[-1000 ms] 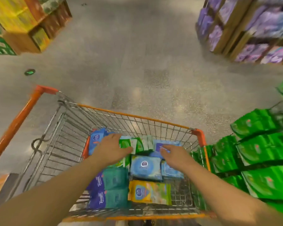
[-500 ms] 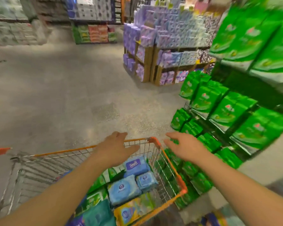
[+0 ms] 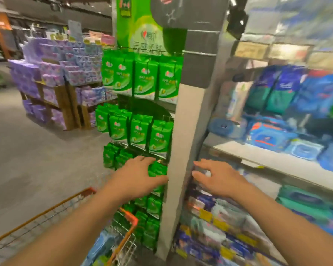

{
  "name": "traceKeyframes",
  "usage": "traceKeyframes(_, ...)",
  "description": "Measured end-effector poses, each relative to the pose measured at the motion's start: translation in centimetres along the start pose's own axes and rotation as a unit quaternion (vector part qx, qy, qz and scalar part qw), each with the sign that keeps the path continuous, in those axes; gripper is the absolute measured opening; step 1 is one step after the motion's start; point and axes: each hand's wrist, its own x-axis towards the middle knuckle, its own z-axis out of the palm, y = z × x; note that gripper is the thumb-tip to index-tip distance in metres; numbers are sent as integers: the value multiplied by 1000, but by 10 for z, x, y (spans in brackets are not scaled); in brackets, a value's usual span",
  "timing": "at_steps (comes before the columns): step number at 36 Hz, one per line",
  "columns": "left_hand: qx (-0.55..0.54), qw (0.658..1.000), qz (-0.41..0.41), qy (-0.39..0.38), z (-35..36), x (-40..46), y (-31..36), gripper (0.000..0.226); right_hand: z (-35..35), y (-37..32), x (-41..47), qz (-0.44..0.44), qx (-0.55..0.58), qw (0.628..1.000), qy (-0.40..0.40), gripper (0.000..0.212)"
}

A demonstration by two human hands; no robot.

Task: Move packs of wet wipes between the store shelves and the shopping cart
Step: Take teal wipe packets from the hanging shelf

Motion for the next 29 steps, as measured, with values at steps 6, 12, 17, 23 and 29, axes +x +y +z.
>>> traceKeyframes(6,-17,993,120,-11,37,6,140,78,-36,120,-82,89,8,996,23,57)
traceKeyframes(12,-27,976,209,-48,87,4,267,90,-62,234,-170,180,-2,983,31,61)
traceKeyframes(17,-13,954,295,-50,120,-4,364,73,-83,310,-245,245,24,967,65,61)
traceKeyframes(23,10,931,356,-79,155,-8,462,96,-101,380,-319,318,41,941,103,64)
traceKeyframes(29,53,898,430,-73,188,1,541,81,-116,429,-366,380,54,916,118,65)
